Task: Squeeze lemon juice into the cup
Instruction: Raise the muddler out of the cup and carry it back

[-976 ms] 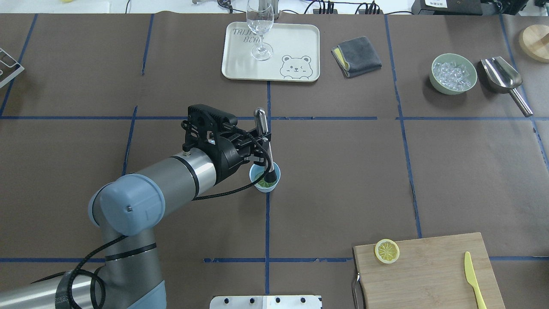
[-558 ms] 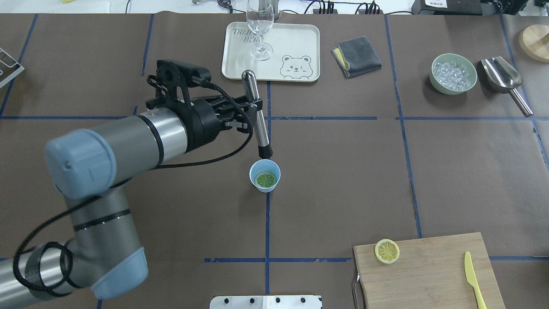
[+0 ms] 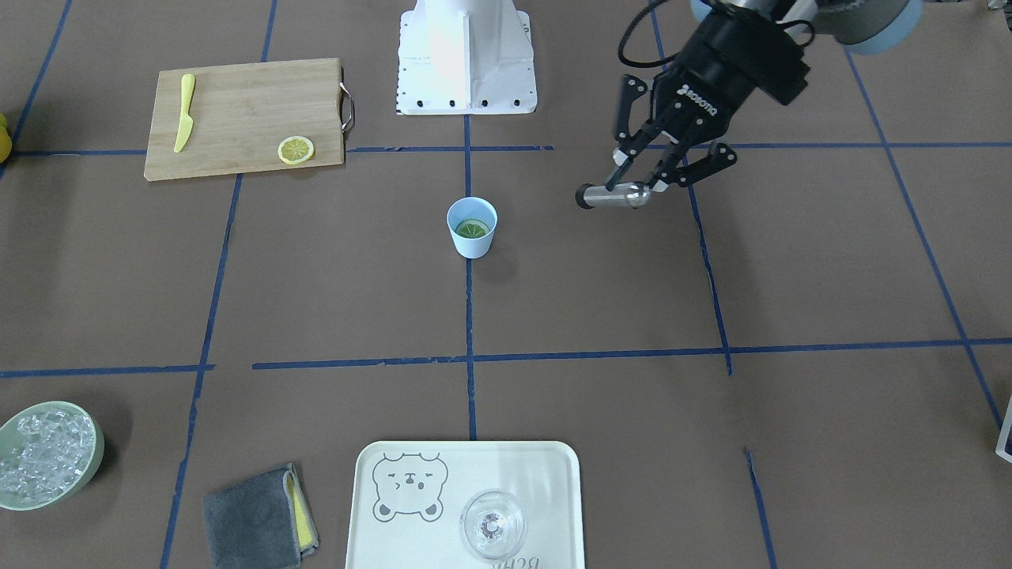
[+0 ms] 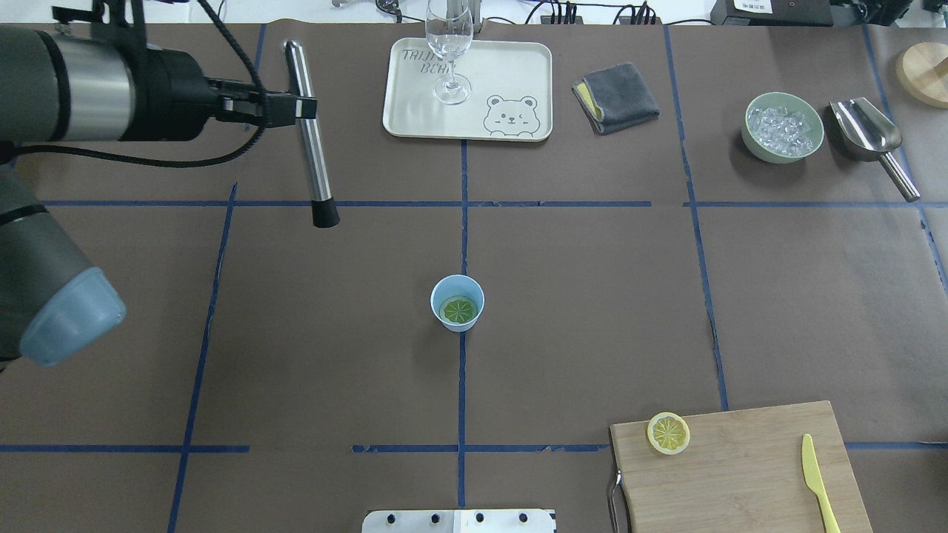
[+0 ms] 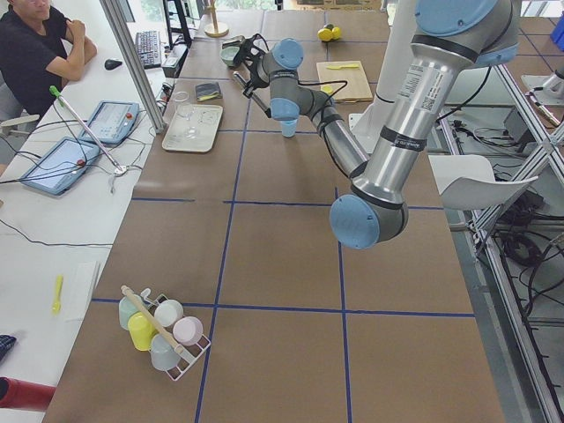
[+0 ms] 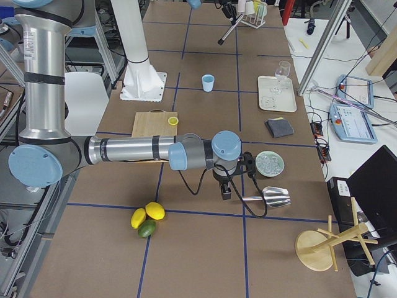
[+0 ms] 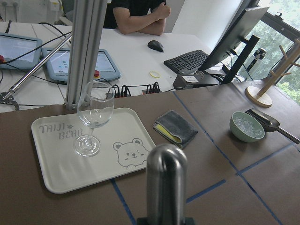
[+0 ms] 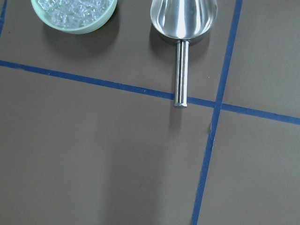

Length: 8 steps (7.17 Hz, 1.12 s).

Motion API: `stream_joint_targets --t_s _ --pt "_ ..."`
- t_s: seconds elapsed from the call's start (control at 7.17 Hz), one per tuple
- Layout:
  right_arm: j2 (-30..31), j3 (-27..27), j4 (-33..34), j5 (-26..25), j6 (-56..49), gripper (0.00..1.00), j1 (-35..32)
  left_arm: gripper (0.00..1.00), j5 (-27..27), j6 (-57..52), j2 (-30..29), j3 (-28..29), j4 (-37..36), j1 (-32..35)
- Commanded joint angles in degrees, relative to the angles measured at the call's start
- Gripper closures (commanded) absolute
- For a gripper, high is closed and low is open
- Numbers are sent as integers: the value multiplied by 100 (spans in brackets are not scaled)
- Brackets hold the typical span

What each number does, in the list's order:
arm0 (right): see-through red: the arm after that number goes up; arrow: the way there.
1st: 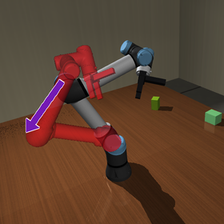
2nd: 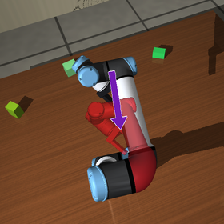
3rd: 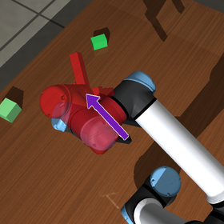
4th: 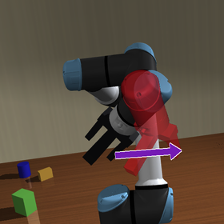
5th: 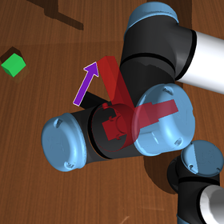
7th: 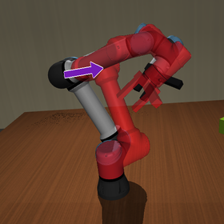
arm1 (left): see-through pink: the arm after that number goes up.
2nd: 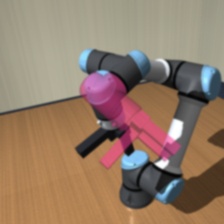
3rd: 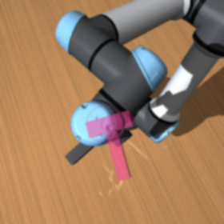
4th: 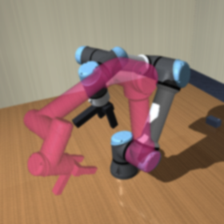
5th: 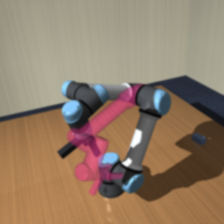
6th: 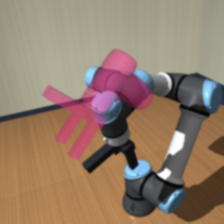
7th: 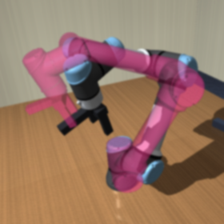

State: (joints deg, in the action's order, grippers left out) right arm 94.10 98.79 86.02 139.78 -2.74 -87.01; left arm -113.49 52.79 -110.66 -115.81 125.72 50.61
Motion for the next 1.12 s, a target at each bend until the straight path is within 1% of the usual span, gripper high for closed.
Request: stream_joint_targets --t_s 0.0,0.14,0.28,0.42,0.56,0.7,0.84,0.98 --pt "81 114 -6 -3 2 0 0 100 -1101 12 858 -430 -797 474" --pt "117 132 -15 -3 2 0 0 100 -1384 12 1045 -460 -1430 641" --pt "169 106 -32 6 -7 0 -9 100 -1456 12 1177 -451 -2123 643" --pt "178 106 -24 -3 2 0 -9 100 -1466 3 1179 -390 -3218 608" --pt "179 106 -24 -47 2 0 -35 100 -1457 -162 1153 -311 -4090 547" --pt "179 114 -32 -47 2 0 -53 100 -1457 -677 1152 -145 -4665 529" --pt "179 132 -24 -108 54 0 -53 100 -1431 -1265 1152 144 -5105 502" --pt "179 62 -32 -152 46 0 -53 100 -1404 -1672 1118 521 -5136 493"
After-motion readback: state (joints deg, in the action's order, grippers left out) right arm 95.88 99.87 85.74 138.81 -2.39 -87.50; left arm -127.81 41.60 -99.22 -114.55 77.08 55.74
